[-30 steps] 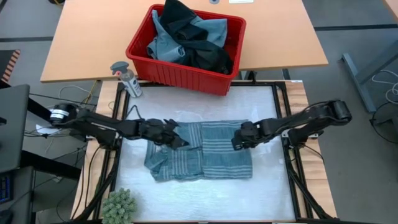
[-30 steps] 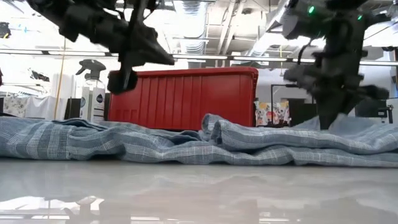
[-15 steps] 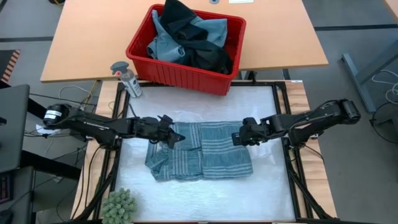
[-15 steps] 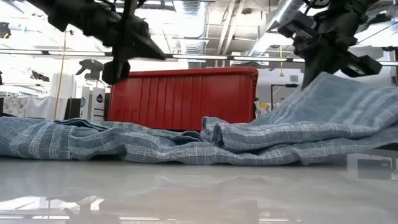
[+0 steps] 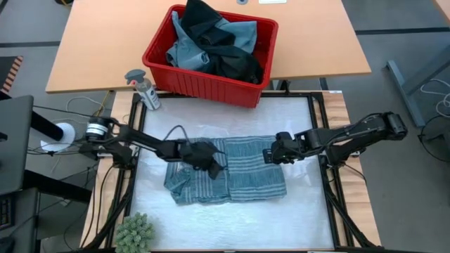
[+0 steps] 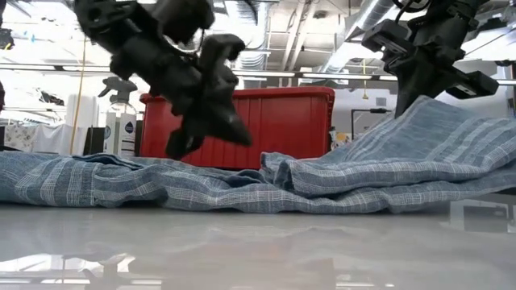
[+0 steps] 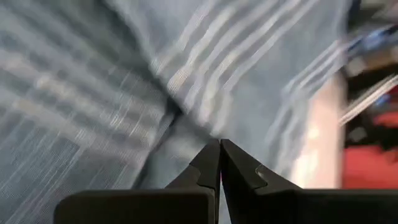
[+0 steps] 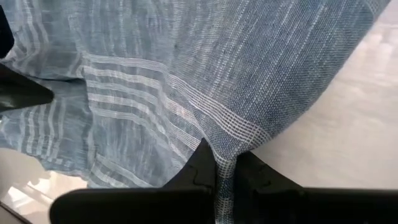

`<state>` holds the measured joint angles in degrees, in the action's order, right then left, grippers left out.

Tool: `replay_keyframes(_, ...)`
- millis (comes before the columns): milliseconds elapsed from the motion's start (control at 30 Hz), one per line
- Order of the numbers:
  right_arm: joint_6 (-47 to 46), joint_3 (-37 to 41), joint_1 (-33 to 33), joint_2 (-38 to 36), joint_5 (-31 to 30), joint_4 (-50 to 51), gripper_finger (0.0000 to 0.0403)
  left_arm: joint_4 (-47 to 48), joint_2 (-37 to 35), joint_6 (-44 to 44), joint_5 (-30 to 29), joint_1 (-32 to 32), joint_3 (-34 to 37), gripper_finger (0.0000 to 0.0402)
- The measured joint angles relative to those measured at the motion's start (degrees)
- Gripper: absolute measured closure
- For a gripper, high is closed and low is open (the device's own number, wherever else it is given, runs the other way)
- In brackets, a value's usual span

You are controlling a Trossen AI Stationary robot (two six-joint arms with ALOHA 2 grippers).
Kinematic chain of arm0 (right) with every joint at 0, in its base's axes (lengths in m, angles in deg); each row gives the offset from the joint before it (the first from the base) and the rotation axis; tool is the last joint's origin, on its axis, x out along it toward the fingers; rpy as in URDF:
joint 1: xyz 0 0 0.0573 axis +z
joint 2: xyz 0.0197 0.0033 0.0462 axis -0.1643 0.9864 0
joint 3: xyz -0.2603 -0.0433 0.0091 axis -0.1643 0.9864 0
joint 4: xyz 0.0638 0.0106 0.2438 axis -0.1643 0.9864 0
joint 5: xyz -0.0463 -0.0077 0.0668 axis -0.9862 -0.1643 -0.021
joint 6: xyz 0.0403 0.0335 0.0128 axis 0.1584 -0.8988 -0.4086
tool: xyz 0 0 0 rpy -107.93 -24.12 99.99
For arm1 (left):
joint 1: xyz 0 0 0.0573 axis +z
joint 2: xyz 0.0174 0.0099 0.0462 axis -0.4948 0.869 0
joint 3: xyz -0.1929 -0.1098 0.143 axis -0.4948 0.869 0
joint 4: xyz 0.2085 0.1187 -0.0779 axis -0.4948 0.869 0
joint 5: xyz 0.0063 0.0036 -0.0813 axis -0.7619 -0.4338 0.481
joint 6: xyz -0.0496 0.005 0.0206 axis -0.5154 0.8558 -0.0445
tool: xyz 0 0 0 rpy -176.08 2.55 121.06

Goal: Fold Laundry from Bin
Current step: Fold the light blue shirt

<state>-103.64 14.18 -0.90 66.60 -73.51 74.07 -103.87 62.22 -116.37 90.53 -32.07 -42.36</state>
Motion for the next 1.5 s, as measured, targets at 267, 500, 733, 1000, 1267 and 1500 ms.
replay_keyframes(267,0.31,-0.02,0.07,-0.02,0.0,0.54,0.0361,17.62,7.87,8.84,-6.07,-0.39,-11.45,0.0402)
replay_keyframes(500,-0.13,-0.04,0.07,-2.48,-0.01,4.01,0.0361,17.6,15.23,11.42,-3.1,-0.46,-18.02,0.0402)
replay_keyframes(733,-2.82,-0.07,0.33,-10.5,-3.11,9.99,0.0362,17.36,19.68,14.92,-1.95,0.02,-24.5,0.0401)
replay_keyframes(1000,-3.98,-0.04,-0.1,-14.56,-3.16,15.55,0.0362,26.01,18.68,16.68,5.29,2.04,-34.88,0.0401)
replay_keyframes(1267,-2.69,-0.07,-0.32,-12.92,-3.05,14.76,0.0362,32.36,15.99,27.31,-1.49,0.81,-44.66,0.0402)
replay_keyframes(1500,-2.06,-0.07,-0.45,-12.63,-3.03,13.99,0.0362,29.97,21.5,34.26,-5.01,2.05,-44.38,0.0402)
